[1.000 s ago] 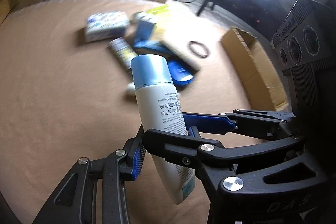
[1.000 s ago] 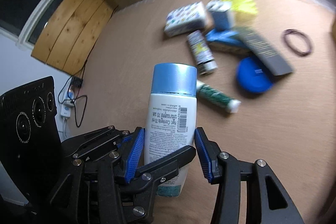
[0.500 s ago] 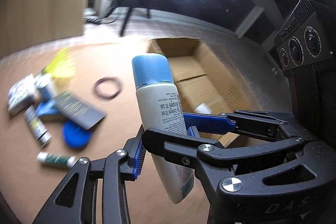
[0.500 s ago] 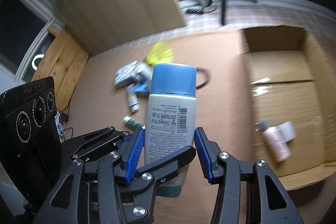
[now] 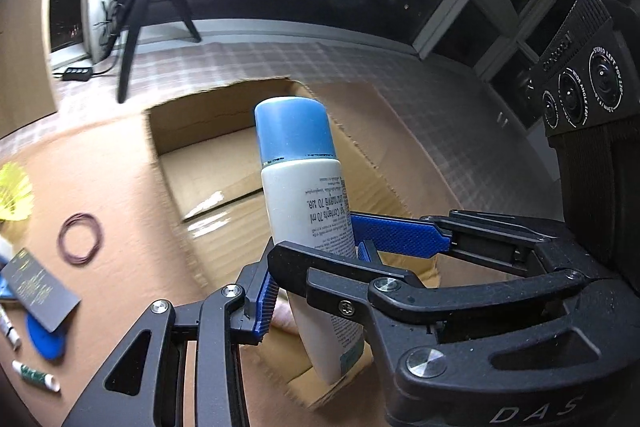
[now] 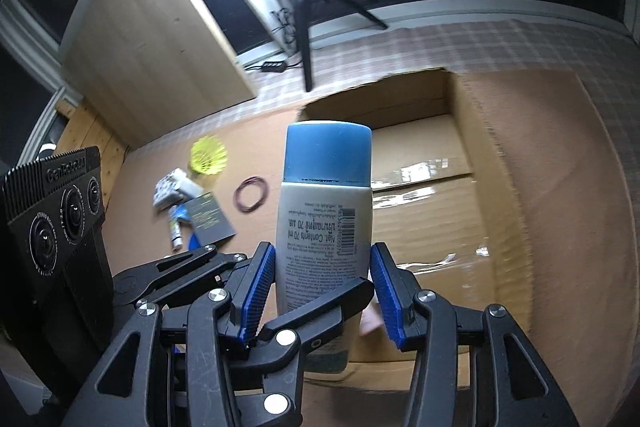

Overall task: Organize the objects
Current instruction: 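Carry the lotion bottle into the box and open the right tool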

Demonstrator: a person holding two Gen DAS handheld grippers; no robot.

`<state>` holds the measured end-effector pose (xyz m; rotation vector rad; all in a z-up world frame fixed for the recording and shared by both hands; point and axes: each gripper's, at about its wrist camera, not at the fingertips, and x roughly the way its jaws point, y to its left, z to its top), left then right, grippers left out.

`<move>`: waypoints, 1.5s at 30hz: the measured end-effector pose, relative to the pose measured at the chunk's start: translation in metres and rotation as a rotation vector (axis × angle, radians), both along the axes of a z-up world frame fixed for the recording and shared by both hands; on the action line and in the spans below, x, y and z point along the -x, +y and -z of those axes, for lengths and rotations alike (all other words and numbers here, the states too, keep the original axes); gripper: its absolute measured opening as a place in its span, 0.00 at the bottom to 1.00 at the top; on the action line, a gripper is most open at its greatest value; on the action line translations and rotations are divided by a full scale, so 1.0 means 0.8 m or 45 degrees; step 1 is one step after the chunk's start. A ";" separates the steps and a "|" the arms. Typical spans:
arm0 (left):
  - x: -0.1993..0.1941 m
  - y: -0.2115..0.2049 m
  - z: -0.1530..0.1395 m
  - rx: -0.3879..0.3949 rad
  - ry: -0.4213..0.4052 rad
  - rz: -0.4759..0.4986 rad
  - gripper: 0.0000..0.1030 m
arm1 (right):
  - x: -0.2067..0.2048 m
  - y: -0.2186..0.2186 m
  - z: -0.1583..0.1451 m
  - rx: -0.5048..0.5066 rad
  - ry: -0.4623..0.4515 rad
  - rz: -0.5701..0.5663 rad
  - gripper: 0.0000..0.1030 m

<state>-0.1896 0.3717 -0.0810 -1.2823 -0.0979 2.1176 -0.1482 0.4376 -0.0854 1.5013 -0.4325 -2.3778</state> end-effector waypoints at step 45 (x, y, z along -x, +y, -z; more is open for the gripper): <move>-0.038 -0.228 0.000 0.125 0.001 -0.279 0.73 | 0.009 -0.101 -0.009 -0.026 0.068 -0.071 0.60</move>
